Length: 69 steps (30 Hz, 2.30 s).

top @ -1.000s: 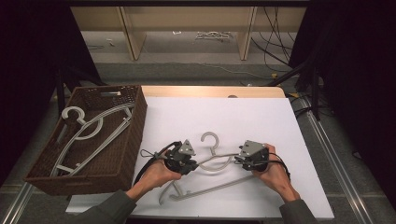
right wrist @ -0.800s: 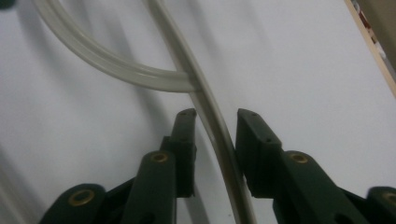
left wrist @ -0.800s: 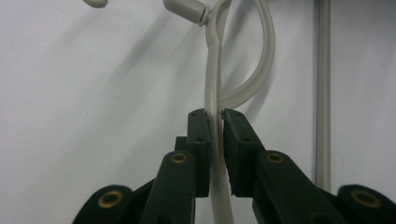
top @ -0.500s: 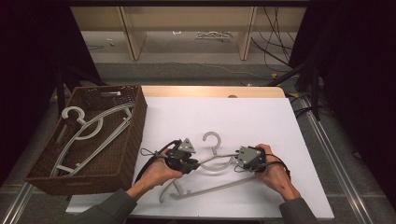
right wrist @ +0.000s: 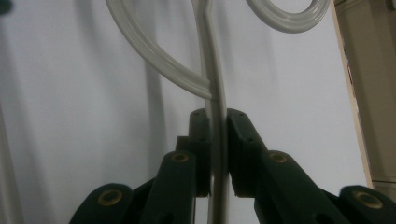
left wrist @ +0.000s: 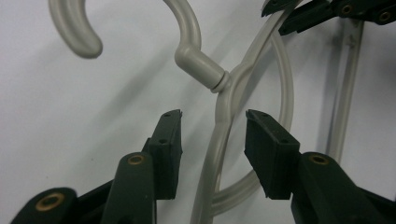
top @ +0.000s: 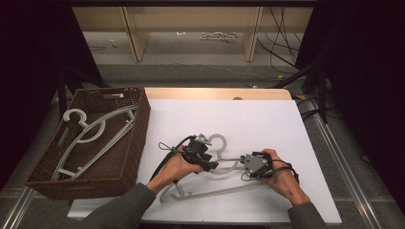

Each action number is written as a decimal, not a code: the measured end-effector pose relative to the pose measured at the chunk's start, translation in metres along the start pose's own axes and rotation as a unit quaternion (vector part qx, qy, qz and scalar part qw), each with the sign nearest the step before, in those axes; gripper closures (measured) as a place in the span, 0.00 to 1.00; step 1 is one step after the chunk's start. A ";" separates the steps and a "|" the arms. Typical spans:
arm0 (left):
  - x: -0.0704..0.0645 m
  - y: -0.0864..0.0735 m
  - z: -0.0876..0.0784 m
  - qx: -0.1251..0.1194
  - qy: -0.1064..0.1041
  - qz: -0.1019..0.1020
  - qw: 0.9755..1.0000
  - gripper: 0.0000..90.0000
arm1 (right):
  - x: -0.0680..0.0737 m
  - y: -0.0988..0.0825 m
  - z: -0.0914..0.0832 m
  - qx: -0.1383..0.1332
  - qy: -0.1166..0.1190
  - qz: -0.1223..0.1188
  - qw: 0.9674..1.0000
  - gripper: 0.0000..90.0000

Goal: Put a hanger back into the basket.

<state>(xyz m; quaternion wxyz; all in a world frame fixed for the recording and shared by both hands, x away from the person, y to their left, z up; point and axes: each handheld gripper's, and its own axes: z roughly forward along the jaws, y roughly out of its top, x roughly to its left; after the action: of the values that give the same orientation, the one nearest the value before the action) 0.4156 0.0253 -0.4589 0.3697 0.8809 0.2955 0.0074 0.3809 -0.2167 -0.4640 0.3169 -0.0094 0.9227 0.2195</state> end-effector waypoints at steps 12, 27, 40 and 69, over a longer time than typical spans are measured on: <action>-0.001 0.007 0.009 0.036 -0.004 0.023 0.999 0.83 | 0.000 0.001 -0.001 -0.003 -0.005 -0.008 1.000 0.90; 0.010 0.010 -0.020 -0.021 -0.006 0.007 1.000 0.90 | -0.015 0.003 -0.030 -0.082 -0.088 0.213 0.970 0.38; 0.025 0.016 -0.081 -0.099 0.037 -0.029 0.994 0.89 | -0.007 0.009 -0.058 -0.185 -0.074 0.392 0.898 0.29; 0.032 0.020 -0.212 -0.143 0.107 -0.007 0.984 0.89 | 0.027 0.012 -0.068 -0.218 -0.047 0.434 0.873 0.28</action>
<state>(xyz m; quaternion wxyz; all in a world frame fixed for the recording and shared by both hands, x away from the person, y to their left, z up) 0.4031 0.1675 -0.2982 0.4584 0.8107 0.3357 0.1411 0.3183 -0.2305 -0.4272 0.2224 0.3331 0.7472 0.5303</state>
